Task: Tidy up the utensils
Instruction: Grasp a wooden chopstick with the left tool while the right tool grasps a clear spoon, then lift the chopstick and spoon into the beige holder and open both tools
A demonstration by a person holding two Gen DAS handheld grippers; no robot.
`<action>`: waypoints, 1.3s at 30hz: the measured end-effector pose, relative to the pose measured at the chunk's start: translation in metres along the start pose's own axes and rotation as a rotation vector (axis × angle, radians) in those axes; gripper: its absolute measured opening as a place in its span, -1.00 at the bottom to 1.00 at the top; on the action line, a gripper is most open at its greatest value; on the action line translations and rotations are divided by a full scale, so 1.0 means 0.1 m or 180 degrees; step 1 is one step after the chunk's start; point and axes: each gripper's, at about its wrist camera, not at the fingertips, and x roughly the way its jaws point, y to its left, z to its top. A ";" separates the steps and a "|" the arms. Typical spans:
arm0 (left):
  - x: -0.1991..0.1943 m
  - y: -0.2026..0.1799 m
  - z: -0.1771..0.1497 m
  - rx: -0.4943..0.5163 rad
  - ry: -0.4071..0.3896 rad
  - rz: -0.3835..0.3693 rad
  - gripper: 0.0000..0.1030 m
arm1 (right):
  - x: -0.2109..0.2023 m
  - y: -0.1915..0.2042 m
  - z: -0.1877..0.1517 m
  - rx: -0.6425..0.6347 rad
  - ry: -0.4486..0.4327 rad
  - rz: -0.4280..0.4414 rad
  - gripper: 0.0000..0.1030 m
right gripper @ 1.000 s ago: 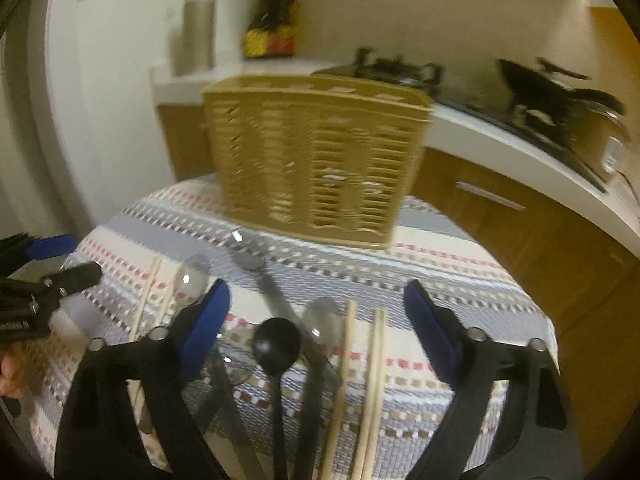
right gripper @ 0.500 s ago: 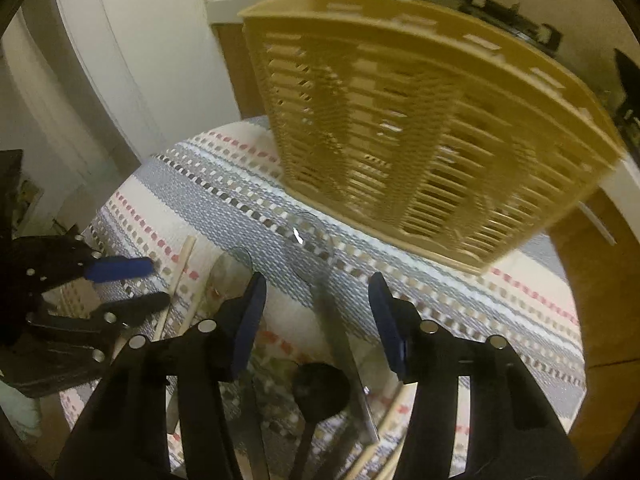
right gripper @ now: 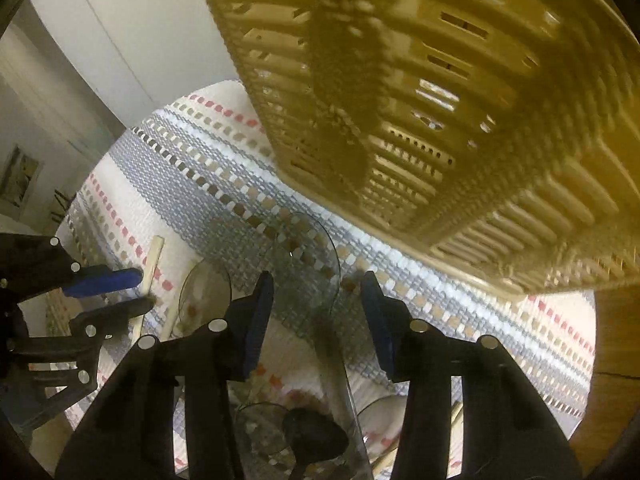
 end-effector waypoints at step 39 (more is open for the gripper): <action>-1.84 -0.42 0.50 -0.0129 -0.2596 -0.0217 -0.93 | -2.46 -0.53 -0.85 0.0360 -0.2490 0.0455 -0.44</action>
